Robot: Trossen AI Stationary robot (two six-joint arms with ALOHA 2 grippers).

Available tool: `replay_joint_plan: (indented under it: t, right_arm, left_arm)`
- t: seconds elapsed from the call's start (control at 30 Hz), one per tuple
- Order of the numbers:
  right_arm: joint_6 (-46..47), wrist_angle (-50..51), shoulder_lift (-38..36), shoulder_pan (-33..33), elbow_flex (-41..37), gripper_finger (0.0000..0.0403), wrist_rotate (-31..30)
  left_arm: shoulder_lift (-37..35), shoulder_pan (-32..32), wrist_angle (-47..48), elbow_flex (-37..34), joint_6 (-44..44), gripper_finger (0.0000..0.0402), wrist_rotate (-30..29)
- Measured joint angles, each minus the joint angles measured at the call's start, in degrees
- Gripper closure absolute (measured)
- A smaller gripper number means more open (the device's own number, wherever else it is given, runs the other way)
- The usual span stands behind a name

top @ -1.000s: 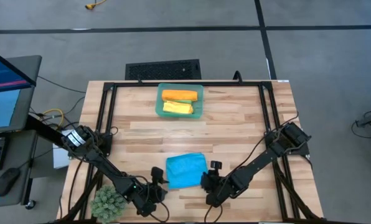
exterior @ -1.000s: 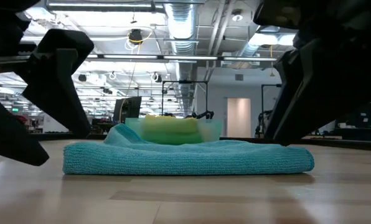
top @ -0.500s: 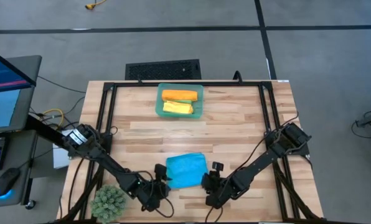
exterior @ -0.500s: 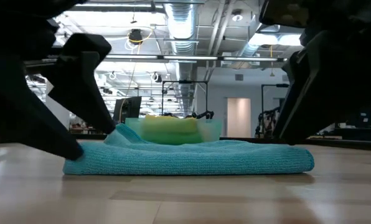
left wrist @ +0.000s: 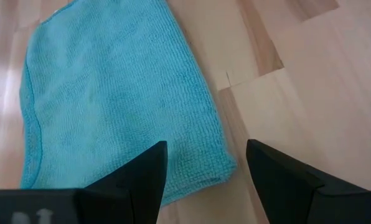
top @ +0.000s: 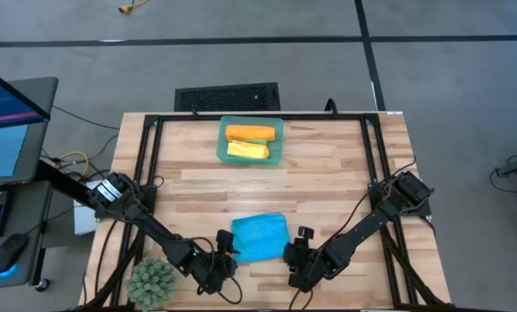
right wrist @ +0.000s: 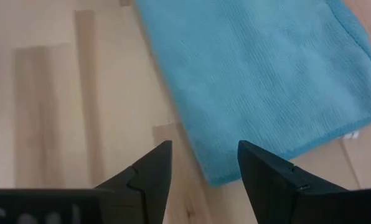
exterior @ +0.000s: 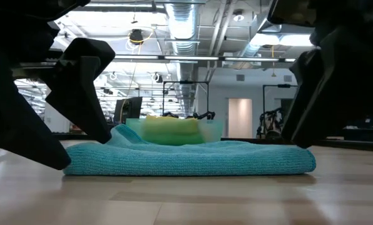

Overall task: Roll microfiber towels into tight, uniform cylinder then place into a basket
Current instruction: Fold the blue towel

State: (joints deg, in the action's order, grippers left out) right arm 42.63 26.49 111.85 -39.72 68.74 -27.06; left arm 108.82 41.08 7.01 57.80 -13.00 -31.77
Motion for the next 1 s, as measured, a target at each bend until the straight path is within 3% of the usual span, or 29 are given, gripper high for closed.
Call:
replay_joint_plan:
  t: [0.4,0.6,0.83,1.0]
  right_arm:
    - [1.97,-3.81,0.00,0.43,-3.73,0.0195,0.26]
    - [1.93,-3.35,0.00,0.33,-3.73,0.0200,3.26]
    - [2.83,2.06,-0.22,1.41,-2.10,0.0216,8.03]
    - [2.69,6.44,-0.22,1.75,1.56,0.0232,8.38]
  left_arm:
    - [0.02,0.00,0.17,0.00,-0.21,0.0189,2.02]
    - [0.02,0.00,0.21,0.00,-0.08,0.0189,2.50]
    - [0.04,0.94,0.04,0.00,2.01,0.0190,-2.83]
    - [0.06,1.29,-0.93,0.24,3.32,0.0190,-3.02]
